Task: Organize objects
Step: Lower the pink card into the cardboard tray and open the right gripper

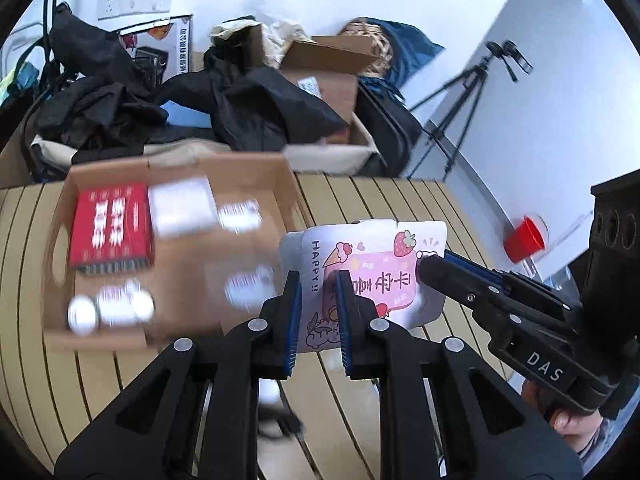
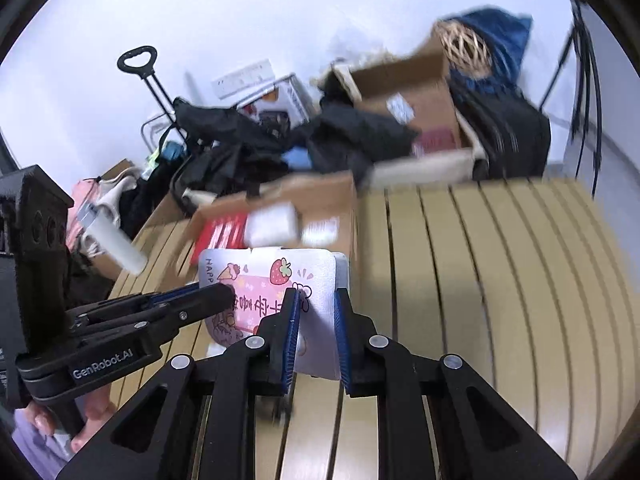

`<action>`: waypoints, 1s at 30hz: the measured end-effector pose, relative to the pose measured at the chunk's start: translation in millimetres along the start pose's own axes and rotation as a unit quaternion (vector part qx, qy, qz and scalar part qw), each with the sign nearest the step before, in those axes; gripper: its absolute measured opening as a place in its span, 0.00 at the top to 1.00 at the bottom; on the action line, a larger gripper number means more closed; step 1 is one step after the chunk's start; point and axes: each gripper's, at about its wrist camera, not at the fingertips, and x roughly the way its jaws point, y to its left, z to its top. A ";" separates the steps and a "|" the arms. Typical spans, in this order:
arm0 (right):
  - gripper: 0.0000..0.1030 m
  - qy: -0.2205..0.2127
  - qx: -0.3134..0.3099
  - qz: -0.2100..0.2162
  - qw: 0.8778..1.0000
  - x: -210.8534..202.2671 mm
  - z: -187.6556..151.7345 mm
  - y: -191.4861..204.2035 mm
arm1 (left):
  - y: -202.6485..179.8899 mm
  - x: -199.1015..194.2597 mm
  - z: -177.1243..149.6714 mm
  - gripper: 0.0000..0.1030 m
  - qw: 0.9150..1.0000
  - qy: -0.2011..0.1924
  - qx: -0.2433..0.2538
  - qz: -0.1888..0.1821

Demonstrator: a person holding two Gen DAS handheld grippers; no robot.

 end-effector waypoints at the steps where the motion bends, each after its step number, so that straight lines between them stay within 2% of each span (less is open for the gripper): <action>1: 0.82 0.004 0.004 -0.001 1.000 13.9 14.8 -1.8 | 8.5 8.9 12.2 0.87 1.000 0.006 -0.007 -0.002; 6: 0.82 0.032 0.012 0.004 0.999 75.0 60.3 -10.0 | 46.5 54.2 52.8 0.87 1.000 0.022 -0.013 -0.004; 12: 0.82 0.058 -0.010 -0.028 0.998 147.6 81.6 -9.2 | 88.9 122.0 75.7 0.86 0.997 0.067 -0.038 0.008; 14: 0.82 0.079 -0.003 -0.026 0.997 180.2 82.1 -12.2 | 101.2 147.8 74.2 0.85 0.994 0.097 -0.048 0.035; 15: 0.82 0.087 -0.001 -0.020 0.996 190.6 81.7 -12.8 | 105.2 149.8 73.6 0.76 0.995 0.084 -0.051 0.027; 16: 0.82 0.098 -0.001 -0.013 0.995 203.2 79.7 -12.1 | 105.8 147.3 73.9 0.74 0.995 0.078 -0.047 0.031; 17: 0.82 0.105 -0.008 -0.029 0.994 216.3 76.5 -10.0 | 106.1 144.4 74.7 0.71 0.996 0.074 -0.044 0.037; 19: 0.82 0.116 -0.007 -0.029 0.993 232.6 70.2 -12.2 | 107.9 135.8 75.0 0.61 0.997 0.061 -0.039 0.027; 20: 0.82 0.120 0.000 -0.026 0.992 238.7 67.6 -14.1 | 109.6 131.8 74.9 0.47 0.997 0.055 -0.036 0.034; 21: 0.82 0.114 0.001 -0.029 0.993 241.1 66.0 -15.6 | 110.8 129.4 75.5 0.37 0.997 0.052 -0.034 0.042; 23: 0.83 0.109 -0.008 -0.032 0.993 239.6 66.7 -13.1 | 113.5 121.1 74.6 0.36 0.997 0.046 -0.029 0.055; 25: 0.83 0.111 -0.012 -0.040 0.993 232.9 69.1 -11.0 | 114.7 111.8 74.0 0.36 0.997 0.052 -0.027 0.051; 27: 0.83 0.103 -0.009 -0.029 0.994 216.6 73.7 -9.9 | 110.0 99.7 73.5 0.32 0.997 0.056 -0.020 0.056; 30: 0.82 0.095 -0.012 -0.027 0.995 185.7 83.4 -7.3 | 98.0 69.4 70.0 0.29 0.994 0.056 0.008 0.091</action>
